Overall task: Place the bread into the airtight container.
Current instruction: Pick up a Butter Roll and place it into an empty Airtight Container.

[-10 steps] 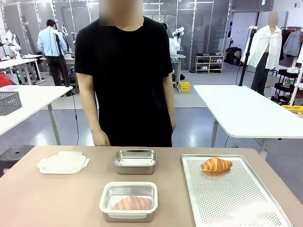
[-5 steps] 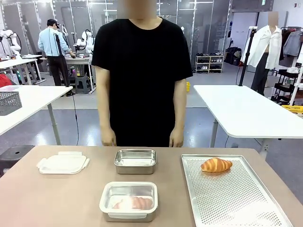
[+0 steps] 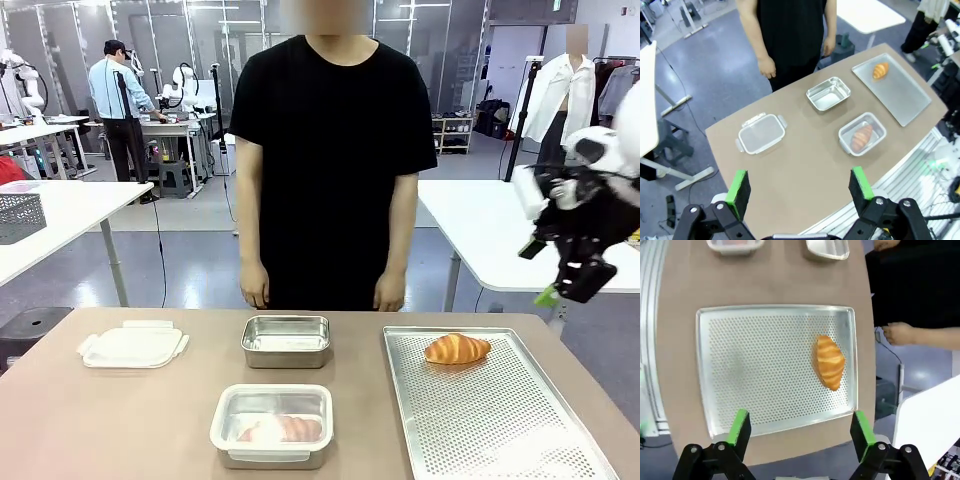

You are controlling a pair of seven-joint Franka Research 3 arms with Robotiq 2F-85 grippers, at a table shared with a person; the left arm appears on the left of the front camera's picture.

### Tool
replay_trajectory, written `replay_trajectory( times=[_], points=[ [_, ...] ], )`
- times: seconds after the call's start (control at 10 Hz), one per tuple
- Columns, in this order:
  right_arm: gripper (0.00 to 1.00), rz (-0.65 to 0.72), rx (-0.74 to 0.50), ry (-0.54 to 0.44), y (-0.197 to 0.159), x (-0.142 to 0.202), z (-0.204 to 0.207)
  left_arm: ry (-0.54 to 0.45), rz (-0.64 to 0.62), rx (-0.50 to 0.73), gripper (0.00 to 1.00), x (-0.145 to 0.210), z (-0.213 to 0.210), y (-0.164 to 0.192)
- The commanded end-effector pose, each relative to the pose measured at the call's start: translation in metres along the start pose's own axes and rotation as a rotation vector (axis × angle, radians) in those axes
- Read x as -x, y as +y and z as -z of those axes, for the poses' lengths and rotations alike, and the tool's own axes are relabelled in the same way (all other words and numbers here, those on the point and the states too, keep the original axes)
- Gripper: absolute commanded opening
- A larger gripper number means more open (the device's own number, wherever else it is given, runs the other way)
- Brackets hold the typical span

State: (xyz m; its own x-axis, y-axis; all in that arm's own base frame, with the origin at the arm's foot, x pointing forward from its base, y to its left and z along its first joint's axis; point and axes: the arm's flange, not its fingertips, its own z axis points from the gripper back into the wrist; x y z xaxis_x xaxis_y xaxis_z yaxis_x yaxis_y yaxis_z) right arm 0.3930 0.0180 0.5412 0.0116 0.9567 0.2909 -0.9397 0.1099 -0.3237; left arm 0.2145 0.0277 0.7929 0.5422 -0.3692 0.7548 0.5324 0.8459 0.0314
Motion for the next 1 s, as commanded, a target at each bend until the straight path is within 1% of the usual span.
replay_trajectory(
  times=[0.0,0.1,0.3,0.4,0.5,0.9],
  points=[
    [1.0,0.015,-0.001,0.092,-0.035,0.0,0.024,0.0,-0.002,-0.001,1.0,-0.001,0.0,0.0],
    [1.0,0.007,-0.02,0.121,-0.05,-0.002,0.045,0.0,-0.002,-0.001,1.0,-0.001,0.0,0.0],
    [1.0,0.009,-0.03,0.132,-0.057,-0.002,0.065,0.0,-0.002,-0.001,1.0,-0.001,0.0,0.0],
    [1.0,0.012,-0.043,0.134,-0.056,0.0,0.07,0.0,-0.002,-0.001,1.0,-0.001,0.0,0.0],
    [1.0,-0.018,-0.039,0.107,-0.052,0.007,0.067,0.0,-0.002,-0.001,1.0,-0.001,0.0,0.0],
    [1.0,-0.018,-0.039,0.107,-0.052,0.007,0.067,0.0,-0.002,-0.001,1.0,-0.001,0.0,0.0]
  ],
)
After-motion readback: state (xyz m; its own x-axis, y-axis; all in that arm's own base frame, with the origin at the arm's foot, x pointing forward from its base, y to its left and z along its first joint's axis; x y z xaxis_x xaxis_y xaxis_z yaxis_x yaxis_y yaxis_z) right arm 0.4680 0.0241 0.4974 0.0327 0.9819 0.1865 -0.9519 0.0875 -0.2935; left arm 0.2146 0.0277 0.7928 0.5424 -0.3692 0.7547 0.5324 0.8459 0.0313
